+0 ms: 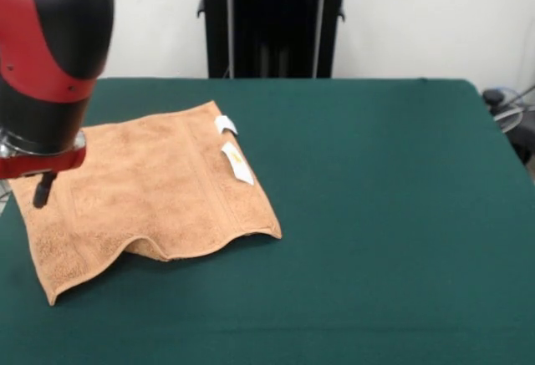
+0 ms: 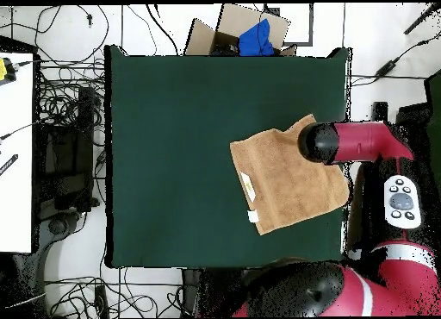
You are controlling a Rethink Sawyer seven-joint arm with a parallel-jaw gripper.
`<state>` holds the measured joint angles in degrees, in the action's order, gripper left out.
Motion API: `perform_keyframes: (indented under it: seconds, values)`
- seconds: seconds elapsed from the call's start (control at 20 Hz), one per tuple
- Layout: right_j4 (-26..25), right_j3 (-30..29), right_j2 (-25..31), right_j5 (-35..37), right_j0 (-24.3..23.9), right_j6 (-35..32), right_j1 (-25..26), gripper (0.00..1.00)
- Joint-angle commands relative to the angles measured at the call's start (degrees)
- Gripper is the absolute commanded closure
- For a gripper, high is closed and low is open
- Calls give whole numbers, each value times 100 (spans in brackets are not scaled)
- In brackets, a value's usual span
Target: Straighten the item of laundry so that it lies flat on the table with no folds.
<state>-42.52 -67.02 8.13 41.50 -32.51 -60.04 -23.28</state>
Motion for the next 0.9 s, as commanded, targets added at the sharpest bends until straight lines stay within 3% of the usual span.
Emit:
perform_keyframes:
  seconds: [0.05, 0.6, 0.9]
  values:
    - [-58, -580, -290, 1137, 369, 180, -67, 0]
    - [36, -368, 38, 1454, 191, 594, 199, 0]
    - [593, -423, 611, 1384, -450, 907, 685, 0]
